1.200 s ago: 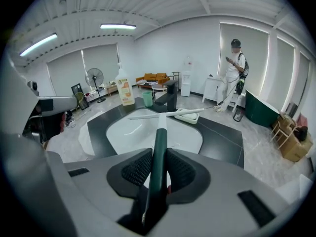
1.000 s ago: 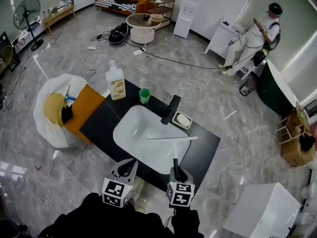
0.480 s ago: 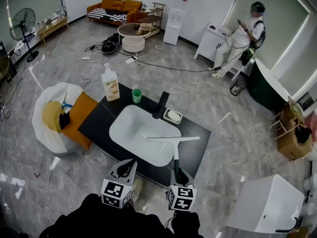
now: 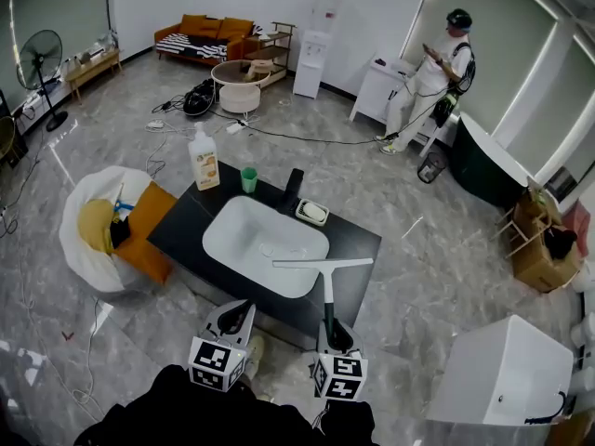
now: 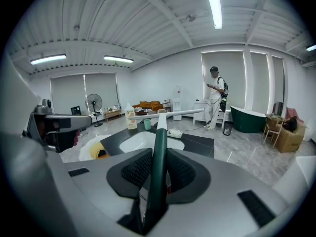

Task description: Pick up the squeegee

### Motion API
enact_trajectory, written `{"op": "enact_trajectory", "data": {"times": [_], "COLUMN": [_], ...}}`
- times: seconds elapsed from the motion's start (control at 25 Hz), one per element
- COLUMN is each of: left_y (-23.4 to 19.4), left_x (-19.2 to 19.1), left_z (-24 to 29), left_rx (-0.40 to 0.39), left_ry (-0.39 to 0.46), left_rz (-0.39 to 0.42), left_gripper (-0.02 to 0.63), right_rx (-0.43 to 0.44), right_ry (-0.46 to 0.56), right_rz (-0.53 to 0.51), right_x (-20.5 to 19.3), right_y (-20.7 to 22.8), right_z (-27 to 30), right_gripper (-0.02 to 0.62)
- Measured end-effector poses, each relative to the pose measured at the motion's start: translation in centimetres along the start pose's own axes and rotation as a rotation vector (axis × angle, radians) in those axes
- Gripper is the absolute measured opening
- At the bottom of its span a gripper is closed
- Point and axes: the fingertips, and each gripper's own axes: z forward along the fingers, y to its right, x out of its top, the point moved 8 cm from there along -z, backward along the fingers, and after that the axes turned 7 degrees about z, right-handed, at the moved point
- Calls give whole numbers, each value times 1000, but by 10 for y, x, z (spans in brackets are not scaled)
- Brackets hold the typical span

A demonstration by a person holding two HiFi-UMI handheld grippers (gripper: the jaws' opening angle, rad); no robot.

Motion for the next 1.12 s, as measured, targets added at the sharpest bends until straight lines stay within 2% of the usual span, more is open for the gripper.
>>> {"op": "enact_trajectory", "data": {"times": [0.6, 1.12], "left_y": [55, 76], "left_x": [-4, -7], "left_z": [-76, -98], "left_rx": [-21, -15], "left_ry": [36, 39], "left_rz": [27, 39], "left_gripper": [31, 31], "right_rx": [7, 44], "right_ry": [68, 96], "right_rz": [7, 2], "right_x": [-33, -38], "right_y": [-11, -17], "right_z": [-97, -122], "right_gripper": [107, 109]}}
